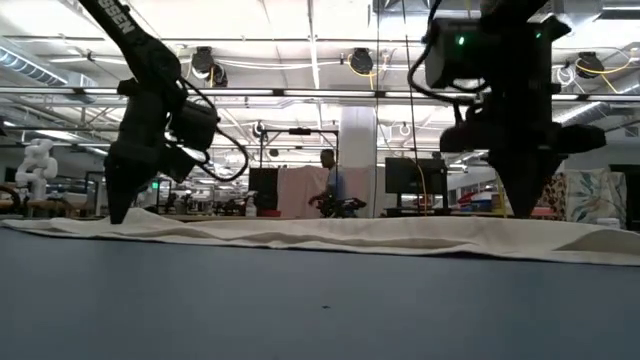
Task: Roll towel into tight, uniform cylinder
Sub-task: Roll the white towel
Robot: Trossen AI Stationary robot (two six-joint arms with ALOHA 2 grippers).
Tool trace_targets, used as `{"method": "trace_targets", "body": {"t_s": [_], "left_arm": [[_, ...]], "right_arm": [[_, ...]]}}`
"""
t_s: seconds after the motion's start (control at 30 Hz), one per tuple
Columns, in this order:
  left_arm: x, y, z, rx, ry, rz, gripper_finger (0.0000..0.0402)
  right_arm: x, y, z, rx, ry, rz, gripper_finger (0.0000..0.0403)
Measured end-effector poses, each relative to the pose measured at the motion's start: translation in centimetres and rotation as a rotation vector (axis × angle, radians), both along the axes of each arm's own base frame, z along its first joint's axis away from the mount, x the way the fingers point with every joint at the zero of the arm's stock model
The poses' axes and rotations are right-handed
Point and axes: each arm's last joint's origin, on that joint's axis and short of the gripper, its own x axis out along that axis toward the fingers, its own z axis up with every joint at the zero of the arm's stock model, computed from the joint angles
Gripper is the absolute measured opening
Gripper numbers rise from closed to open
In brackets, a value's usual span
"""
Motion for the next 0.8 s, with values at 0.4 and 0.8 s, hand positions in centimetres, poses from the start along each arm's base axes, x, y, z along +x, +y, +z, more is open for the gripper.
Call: {"method": "trace_targets", "body": {"t_s": [0.4,0.8], "left_arm": [[0.5,0.8,0.9,0.053,0.005,0.004,0.0107],[4.9,2.4,7.9,0.136,-0.215,0.017,0.0107]], "right_arm": [[-2.3,-2.4,-2.9,0.132,0.097,0.157,0.0001],[-5.1,-1.1,-4.4,0.265,0.262,0.209,0.0000]]}}
